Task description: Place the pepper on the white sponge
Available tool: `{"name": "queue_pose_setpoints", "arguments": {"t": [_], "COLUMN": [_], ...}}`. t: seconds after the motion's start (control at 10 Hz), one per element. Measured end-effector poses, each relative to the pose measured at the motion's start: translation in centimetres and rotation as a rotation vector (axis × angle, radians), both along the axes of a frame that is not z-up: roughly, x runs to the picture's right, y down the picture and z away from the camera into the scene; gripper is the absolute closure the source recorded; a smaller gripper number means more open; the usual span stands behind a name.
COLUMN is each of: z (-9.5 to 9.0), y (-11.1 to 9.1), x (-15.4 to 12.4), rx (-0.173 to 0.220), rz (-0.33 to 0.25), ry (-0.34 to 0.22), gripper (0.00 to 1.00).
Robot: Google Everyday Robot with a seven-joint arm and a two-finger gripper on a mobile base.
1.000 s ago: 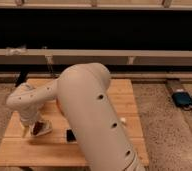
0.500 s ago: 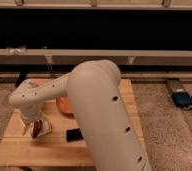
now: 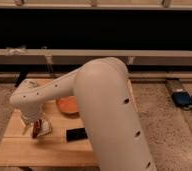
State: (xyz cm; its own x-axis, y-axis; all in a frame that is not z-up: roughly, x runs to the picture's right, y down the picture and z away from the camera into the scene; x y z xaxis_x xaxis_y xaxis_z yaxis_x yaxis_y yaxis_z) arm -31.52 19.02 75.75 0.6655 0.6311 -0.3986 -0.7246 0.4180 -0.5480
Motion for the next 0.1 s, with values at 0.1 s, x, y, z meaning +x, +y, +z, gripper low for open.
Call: {"name": "queue_pose_setpoints", "arguments": {"t": [0.1], "z": [0.0], "y": [0.01], "x": [0.0], "rx": [0.0], "rz": [0.0], "ry": [0.0], "gripper": [0.2]}}
